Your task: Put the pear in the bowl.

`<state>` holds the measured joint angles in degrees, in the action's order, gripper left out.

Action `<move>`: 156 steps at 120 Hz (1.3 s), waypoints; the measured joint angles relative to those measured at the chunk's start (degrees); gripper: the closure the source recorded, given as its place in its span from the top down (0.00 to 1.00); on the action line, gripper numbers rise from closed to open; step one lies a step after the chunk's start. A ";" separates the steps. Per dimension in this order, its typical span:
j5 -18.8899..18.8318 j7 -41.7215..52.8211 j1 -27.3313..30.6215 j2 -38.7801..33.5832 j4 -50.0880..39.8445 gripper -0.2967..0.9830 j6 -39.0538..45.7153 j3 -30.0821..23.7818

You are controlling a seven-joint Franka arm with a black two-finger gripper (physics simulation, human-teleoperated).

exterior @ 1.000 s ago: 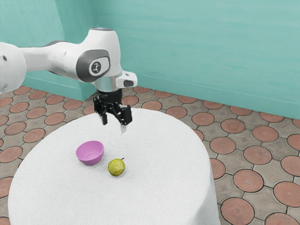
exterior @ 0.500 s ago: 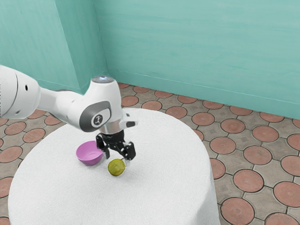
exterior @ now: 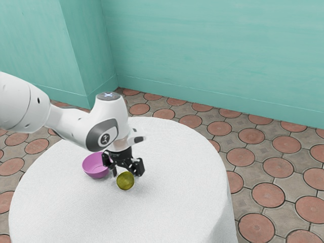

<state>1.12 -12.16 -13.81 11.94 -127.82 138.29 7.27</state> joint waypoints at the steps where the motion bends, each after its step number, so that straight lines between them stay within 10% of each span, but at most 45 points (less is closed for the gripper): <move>1: 0.00 -0.03 0.08 0.10 0.03 0.74 0.04 0.00; 104: -0.16 -2.28 0.68 0.57 0.42 0.54 3.45 0.29; 156: -0.30 -3.04 18.55 -1.84 3.86 0.54 -0.45 0.13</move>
<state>0.82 -15.20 4.74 10.10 -123.97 137.84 7.40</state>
